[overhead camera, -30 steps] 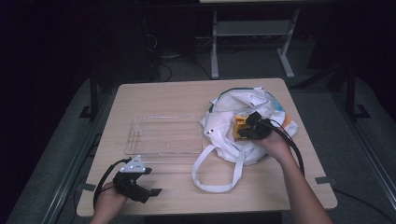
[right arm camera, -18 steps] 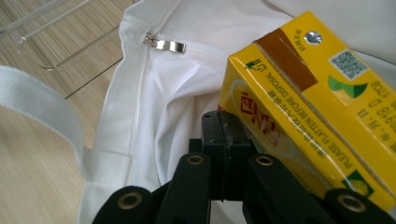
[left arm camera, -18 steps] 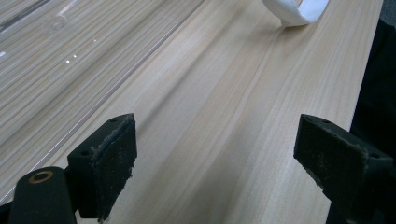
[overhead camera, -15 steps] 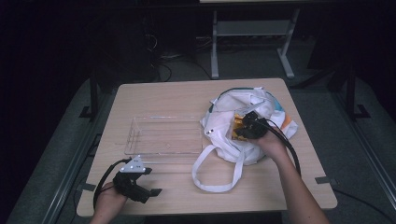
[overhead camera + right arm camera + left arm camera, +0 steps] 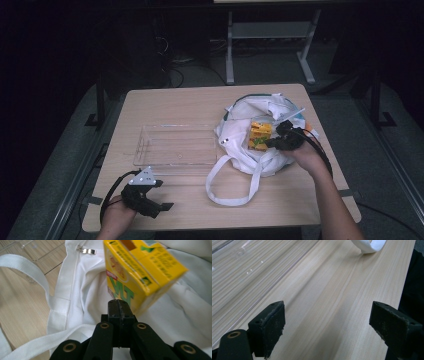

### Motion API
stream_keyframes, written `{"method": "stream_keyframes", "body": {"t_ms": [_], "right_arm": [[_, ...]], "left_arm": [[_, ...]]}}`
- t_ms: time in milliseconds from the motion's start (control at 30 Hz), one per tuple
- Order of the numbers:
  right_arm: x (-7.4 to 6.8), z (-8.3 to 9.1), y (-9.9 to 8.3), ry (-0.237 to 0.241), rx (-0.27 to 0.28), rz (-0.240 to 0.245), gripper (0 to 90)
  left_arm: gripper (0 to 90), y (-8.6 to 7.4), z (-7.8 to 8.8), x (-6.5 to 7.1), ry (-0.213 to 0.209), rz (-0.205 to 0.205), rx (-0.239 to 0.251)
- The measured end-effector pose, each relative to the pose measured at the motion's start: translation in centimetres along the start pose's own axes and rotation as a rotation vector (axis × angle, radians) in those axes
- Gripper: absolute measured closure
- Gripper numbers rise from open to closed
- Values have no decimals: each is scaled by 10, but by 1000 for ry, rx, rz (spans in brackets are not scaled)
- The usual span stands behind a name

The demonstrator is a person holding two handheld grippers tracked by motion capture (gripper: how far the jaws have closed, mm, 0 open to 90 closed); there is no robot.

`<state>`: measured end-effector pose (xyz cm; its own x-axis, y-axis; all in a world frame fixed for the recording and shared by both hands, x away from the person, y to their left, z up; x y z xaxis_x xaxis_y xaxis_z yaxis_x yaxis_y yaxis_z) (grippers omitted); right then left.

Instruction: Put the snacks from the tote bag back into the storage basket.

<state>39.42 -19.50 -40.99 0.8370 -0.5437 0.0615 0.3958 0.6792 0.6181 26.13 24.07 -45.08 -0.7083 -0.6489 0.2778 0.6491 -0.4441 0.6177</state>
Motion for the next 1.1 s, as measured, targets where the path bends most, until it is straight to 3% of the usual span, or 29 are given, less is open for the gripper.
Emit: {"method": "stream_keyframes", "body": {"t_ms": [233,600,1100], "right_arm": [[10,7,-6,-17,11,-25,896],[19,-1,-9,-26,-8,-36,896],[7,-5,-2,7,-19,0,896]], "left_arm": [[129,0,0,0,0,4,-1],[129,-1,0,1,1,8,-5],[129,-1,0,0,2,0,-6]]}}
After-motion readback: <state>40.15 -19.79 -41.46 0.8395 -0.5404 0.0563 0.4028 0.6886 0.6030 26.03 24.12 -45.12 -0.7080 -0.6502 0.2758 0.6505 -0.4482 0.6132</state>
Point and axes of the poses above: each handheld gripper's, and its own axes: z roughly backward along the jaws, y roughly out of its top, x roughly to its right, the point moved 2 cm from there along -z, roughly forward along the jaws, and after that the axes turned 15 degrees about z, right-handed, at the moved point
